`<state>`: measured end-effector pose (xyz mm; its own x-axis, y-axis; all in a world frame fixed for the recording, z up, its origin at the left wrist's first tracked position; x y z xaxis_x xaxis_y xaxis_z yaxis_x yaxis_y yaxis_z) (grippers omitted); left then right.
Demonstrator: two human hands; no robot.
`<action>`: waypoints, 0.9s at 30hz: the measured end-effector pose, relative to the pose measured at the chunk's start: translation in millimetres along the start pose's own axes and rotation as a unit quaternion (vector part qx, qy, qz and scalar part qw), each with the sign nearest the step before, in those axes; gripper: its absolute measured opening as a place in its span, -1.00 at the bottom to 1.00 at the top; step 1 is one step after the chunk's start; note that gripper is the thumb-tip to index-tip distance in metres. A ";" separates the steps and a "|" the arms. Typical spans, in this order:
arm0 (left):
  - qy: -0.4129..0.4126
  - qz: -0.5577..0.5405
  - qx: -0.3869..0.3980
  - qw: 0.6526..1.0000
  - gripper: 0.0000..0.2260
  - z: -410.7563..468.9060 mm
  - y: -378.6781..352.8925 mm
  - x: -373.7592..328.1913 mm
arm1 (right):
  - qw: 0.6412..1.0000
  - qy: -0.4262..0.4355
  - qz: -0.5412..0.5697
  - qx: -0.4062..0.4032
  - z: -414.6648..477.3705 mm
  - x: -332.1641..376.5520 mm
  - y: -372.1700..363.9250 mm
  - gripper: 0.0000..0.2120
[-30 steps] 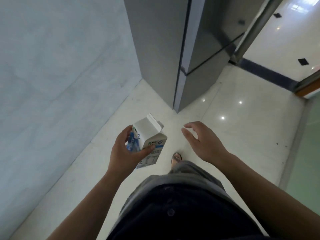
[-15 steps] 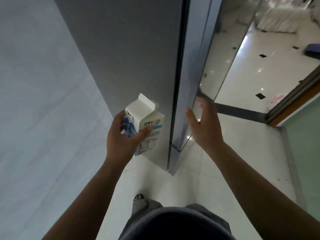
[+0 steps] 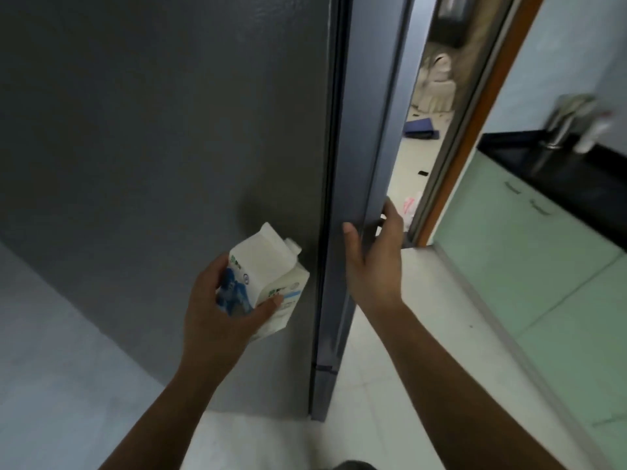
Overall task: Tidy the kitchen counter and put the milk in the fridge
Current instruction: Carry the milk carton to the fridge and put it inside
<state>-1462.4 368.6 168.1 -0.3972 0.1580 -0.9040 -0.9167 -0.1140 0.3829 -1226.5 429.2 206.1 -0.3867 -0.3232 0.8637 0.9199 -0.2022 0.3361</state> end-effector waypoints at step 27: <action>-0.023 -0.076 -0.028 0.996 -0.31 -5.2 -23.8 -30.6 | 0.994 0.009 0.101 -0.047 -2.9 -5.9 3.5 -0.58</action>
<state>-1428.2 361.3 185.6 -0.2574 0.2214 -0.9406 -0.9630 -0.1395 0.2307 -1221.1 427.6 201.1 -0.1975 -0.3827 0.9025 0.9688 -0.2170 0.1200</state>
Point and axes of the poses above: each hand's wrist, its own z-axis towards the middle knuckle, its own y-axis out of the back of the hand, x = y × z, the point moved 9 cm from there along z, towards the middle knuckle, and after that the axes turned 12 degrees about x, right-handed, at the moved point
